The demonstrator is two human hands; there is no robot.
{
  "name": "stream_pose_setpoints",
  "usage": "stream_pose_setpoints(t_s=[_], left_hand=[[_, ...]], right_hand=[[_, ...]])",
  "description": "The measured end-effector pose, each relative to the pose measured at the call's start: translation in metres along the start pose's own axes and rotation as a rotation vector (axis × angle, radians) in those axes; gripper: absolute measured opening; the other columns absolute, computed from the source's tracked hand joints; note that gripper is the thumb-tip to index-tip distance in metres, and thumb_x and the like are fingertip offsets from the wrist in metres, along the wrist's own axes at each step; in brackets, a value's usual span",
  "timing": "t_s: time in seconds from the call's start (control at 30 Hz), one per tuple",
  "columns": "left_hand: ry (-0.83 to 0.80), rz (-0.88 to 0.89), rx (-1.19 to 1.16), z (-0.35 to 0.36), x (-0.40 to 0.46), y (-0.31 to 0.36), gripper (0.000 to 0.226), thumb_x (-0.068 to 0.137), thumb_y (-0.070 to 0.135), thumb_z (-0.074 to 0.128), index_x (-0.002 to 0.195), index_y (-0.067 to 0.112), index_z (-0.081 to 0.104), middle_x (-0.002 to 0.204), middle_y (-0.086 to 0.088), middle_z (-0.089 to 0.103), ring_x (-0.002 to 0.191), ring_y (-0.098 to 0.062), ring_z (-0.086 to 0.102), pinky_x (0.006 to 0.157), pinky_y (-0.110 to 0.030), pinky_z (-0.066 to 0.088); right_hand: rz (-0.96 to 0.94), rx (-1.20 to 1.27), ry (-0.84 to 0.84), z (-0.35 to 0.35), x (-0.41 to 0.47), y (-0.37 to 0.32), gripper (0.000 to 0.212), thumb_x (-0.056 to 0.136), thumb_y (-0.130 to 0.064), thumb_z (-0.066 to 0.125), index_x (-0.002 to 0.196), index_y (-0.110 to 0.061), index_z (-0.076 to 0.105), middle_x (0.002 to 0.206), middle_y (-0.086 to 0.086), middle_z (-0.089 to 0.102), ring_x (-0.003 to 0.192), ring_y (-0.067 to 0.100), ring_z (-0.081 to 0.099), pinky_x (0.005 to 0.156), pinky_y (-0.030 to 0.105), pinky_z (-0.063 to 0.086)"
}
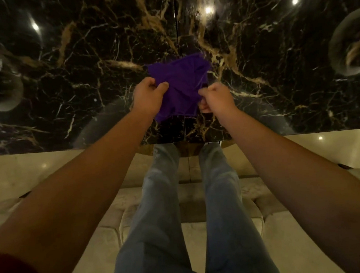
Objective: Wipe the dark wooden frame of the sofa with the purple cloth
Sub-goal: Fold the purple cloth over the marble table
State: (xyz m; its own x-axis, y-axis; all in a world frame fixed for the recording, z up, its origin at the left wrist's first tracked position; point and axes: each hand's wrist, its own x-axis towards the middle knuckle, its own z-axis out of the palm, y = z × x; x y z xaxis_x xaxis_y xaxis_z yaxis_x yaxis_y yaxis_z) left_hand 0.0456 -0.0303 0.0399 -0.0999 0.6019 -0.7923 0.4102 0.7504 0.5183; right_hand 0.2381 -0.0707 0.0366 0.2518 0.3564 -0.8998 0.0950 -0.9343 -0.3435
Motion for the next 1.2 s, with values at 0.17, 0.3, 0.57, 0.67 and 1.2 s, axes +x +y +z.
stream_pose_setpoints(t_s=[0.17, 0.3, 0.57, 0.67, 1.2], left_hand=[[0.06, 0.165, 0.041, -0.008, -0.044, 0.027, 0.021, 0.093, 0.029, 0.071, 0.091, 0.009, 0.067, 0.085, -0.016, 0.068, 0.074, -0.018, 0.059, 0.069, -0.044, 0.051], [0.102, 0.331, 0.036, -0.015, -0.09, 0.06, 0.013, 0.091, 0.025, 0.067, 0.086, 0.016, 0.059, 0.079, -0.002, 0.061, 0.069, -0.009, 0.053, 0.068, -0.035, 0.046], [0.213, 0.601, 0.198, -0.024, -0.17, 0.101, 0.011, 0.097, 0.02, 0.066, 0.105, 0.014, 0.062, 0.082, 0.009, 0.061, 0.071, 0.002, 0.056, 0.066, -0.013, 0.044], [0.202, 0.626, 0.254, -0.022, -0.195, 0.105, 0.02, 0.096, 0.016, 0.064, 0.116, 0.011, 0.067, 0.09, 0.005, 0.066, 0.083, -0.01, 0.066, 0.074, -0.022, 0.052], [0.178, 0.208, -0.176, -0.071, -0.207, 0.086, 0.019, 0.106, 0.023, 0.054, 0.109, 0.018, 0.072, 0.105, -0.005, 0.074, 0.097, -0.022, 0.071, 0.088, -0.04, 0.059]], right_hand=[[-0.106, 0.166, -0.148, -0.009, -0.037, -0.046, 0.02, 0.103, -0.033, 0.064, 0.092, -0.016, 0.063, 0.063, -0.002, 0.072, 0.061, 0.013, 0.073, 0.052, 0.026, 0.057], [-0.145, 0.136, -0.228, -0.014, -0.078, -0.072, 0.033, 0.099, -0.046, 0.066, 0.104, -0.014, 0.072, 0.087, 0.005, 0.076, 0.081, 0.02, 0.076, 0.063, 0.033, 0.063], [-0.203, 0.224, -0.417, -0.023, -0.163, -0.097, 0.048, 0.093, -0.062, 0.067, 0.119, -0.023, 0.077, 0.12, 0.002, 0.078, 0.114, 0.023, 0.072, 0.101, 0.048, 0.057], [-0.288, 0.307, -0.448, -0.018, -0.186, -0.095, 0.038, 0.094, -0.048, 0.074, 0.117, -0.017, 0.075, 0.115, 0.007, 0.08, 0.11, 0.023, 0.075, 0.106, 0.049, 0.056], [-0.204, 0.531, -0.33, -0.043, -0.198, -0.087, 0.013, 0.095, -0.027, 0.078, 0.107, -0.027, 0.075, 0.098, -0.003, 0.084, 0.092, 0.018, 0.08, 0.079, 0.038, 0.066]])
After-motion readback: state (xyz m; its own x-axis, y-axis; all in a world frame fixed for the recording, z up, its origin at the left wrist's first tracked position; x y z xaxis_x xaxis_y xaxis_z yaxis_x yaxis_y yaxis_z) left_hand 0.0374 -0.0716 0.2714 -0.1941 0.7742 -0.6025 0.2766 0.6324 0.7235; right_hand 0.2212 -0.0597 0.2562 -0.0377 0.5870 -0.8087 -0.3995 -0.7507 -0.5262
